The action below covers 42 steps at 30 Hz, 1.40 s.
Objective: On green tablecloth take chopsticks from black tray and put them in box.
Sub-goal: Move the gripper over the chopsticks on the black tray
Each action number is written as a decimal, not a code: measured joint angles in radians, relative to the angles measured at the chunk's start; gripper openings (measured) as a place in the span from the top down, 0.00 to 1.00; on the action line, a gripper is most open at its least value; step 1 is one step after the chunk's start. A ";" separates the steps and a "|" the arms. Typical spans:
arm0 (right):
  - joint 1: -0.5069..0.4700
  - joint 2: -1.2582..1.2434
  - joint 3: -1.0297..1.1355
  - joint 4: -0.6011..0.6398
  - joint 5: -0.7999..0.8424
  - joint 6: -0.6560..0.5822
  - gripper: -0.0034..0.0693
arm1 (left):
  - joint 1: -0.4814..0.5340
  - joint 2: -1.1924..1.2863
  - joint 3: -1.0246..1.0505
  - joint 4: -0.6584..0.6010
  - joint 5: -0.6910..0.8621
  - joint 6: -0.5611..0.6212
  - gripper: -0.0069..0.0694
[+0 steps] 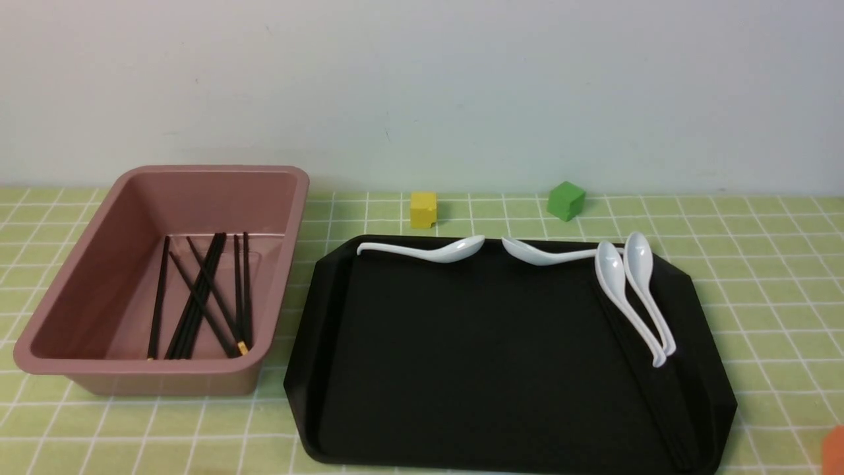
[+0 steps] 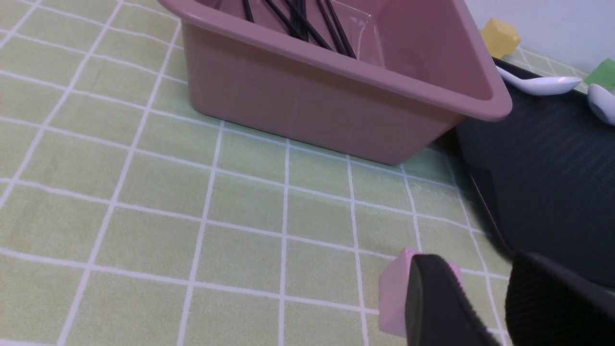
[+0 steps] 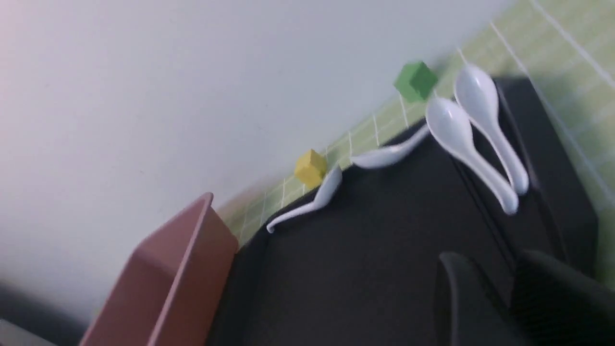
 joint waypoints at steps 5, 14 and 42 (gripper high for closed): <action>0.000 0.311 -0.233 -0.159 0.185 -0.087 0.94 | 0.000 0.000 0.000 0.000 0.000 0.000 0.60; 0.000 0.849 -0.385 -0.182 0.410 -0.191 0.95 | 0.000 0.000 0.000 0.000 0.000 0.000 0.60; 0.262 1.700 -0.913 -0.610 0.339 0.137 0.74 | 0.000 0.000 0.000 0.001 0.000 0.000 0.60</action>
